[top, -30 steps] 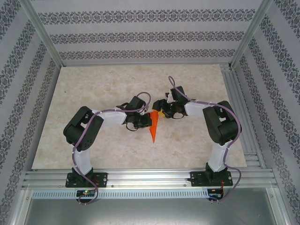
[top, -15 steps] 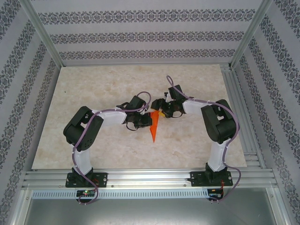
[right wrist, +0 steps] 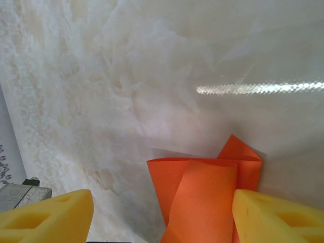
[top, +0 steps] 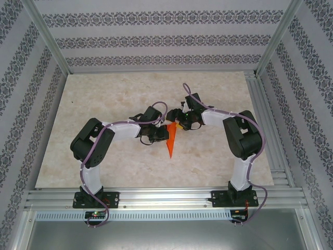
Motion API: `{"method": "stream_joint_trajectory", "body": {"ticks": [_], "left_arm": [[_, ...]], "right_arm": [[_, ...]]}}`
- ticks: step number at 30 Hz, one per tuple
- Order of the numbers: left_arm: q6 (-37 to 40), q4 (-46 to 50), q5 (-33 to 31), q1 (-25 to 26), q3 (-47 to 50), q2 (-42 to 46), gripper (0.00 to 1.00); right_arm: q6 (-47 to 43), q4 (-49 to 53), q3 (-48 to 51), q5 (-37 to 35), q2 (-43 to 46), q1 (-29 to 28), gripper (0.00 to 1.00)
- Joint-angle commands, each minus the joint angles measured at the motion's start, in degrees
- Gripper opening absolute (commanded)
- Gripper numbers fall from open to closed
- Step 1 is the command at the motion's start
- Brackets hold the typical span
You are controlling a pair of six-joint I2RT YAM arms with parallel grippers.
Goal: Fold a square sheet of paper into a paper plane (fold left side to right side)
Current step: Fold the wing for the fifth time at the center of the table.
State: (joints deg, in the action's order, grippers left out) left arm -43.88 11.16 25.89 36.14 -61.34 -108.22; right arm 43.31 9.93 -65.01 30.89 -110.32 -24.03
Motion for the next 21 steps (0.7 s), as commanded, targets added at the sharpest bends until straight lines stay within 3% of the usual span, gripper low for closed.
{"method": "stream_joint_trajectory", "body": {"ticks": [1, 21], "left_arm": [[0.99, -1.18, 0.65, -0.02, -1.16, -0.23, 0.04], [2.37, -0.43, 0.79, -0.02, -2.81, -0.64, 0.03]], "right_arm": [[-1.29, 0.74, -2.08, -0.87, -1.27, -0.67, 0.73], [-3.37, 5.97, -3.72, -3.39, -4.02, -1.46, 0.73]]}}
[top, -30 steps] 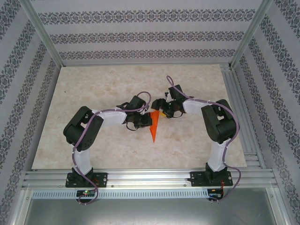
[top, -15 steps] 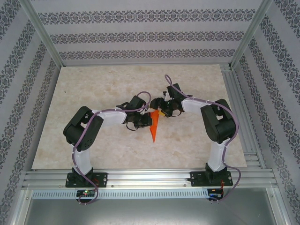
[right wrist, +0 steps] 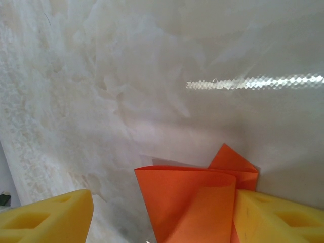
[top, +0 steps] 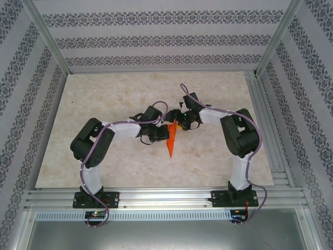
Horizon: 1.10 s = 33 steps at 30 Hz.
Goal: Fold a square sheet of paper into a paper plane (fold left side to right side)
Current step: Fold the wing for the fifth time at the center of the table.
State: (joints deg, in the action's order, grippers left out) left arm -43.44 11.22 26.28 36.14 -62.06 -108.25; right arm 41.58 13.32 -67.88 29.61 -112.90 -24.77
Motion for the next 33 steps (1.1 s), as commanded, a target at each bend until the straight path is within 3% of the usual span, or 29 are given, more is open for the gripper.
{"method": "stream_joint_trajectory", "body": {"ticks": [1, 23, 33], "left_arm": [[2.1, -0.26, 0.28, -0.01, -2.3, -0.61, 0.03], [3.04, 1.4, -1.01, -0.02, -2.19, -3.73, 0.03], [2.88, 0.86, -0.83, 0.0, -0.93, -3.63, 0.03]], "right_arm": [[-1.68, 2.66, -0.85, -2.18, -1.52, -0.69, 0.73], [-2.12, 2.99, -1.38, -1.93, -0.57, -0.8, 0.74], [-1.94, 1.78, 0.68, -1.13, 7.75, 1.84, 0.75]]}}
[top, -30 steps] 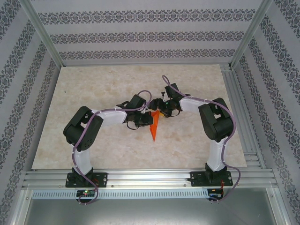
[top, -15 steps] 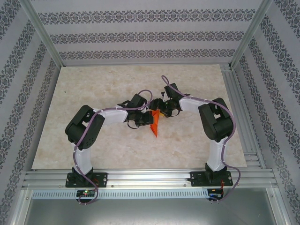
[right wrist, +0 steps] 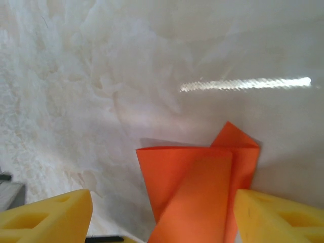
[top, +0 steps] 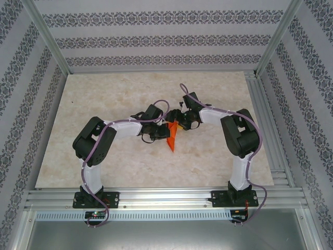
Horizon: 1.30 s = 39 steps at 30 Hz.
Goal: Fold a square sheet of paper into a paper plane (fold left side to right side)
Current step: Fold the wing for the fifth time at the center of the table.
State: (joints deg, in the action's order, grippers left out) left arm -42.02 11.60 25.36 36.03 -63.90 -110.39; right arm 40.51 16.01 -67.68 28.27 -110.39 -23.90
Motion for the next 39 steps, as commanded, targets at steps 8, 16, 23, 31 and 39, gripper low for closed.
{"method": "stream_joint_trajectory", "body": {"ticks": [8, 16, 23, 31, 39], "left_arm": [[0.9, -0.84, 1.0, 0.09, 0.97, -1.58, 0.03], [0.44, -1.93, 1.58, 0.11, 1.14, -1.53, 0.03], [0.07, -2.36, 1.95, 0.18, 0.97, -1.59, 0.03], [0.08, -2.62, 2.28, 0.27, 0.62, -1.59, 0.03], [-0.05, -2.49, 2.06, 0.31, 0.54, -1.53, 0.06]], "right_arm": [[-1.05, -2.02, 10.74, 1.89, 16.47, 2.77, 0.69], [-0.14, -6.75, 16.14, 5.21, 17.22, 1.26, 0.44], [3.11, -9.47, 13.05, 3.74, 10.92, -0.98, 0.33], [4.75, -11.12, 10.39, 3.2, 4.83, -2.25, 0.25], [3.57, -8.46, 9.57, 0.03, 3.19, -2.05, 0.24]]}}
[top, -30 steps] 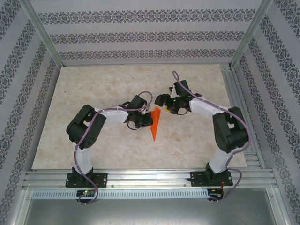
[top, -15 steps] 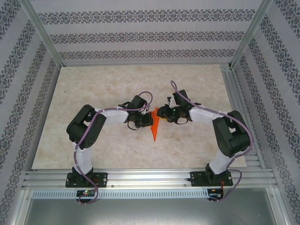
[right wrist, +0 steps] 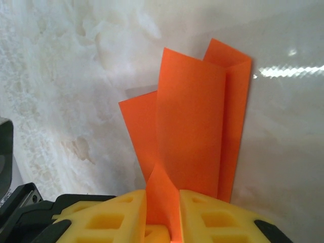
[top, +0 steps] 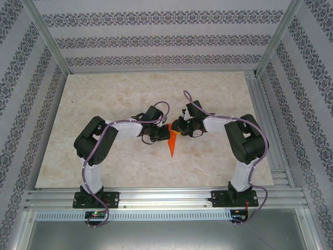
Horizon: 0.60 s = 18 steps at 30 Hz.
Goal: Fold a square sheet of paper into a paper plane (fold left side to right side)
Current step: Fold the wing for the fifth time at the center of the table.
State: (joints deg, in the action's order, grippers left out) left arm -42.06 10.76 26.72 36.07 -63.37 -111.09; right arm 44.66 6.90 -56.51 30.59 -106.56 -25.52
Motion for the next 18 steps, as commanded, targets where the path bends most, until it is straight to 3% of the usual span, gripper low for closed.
{"method": "stream_joint_trajectory", "body": {"ticks": [1, 10, 18], "left_arm": [[0.05, -1.7, 0.76, 0.24, 0.01, -0.83, 0.07], [0.22, -0.45, -0.36, 0.23, 0.18, 0.42, 0.16], [0.82, 1.69, -2.0, 0.24, 1.66, 5.73, 0.3]], "right_arm": [[-0.76, 1.06, -1.67, -2.66, -0.75, -0.42, 0.24], [-1.96, 3.08, -2.02, -4.09, -1.19, -0.24, 0.23], [-2.22, 3.56, -2.23, -4.51, -2.16, -0.26, 0.23]]}}
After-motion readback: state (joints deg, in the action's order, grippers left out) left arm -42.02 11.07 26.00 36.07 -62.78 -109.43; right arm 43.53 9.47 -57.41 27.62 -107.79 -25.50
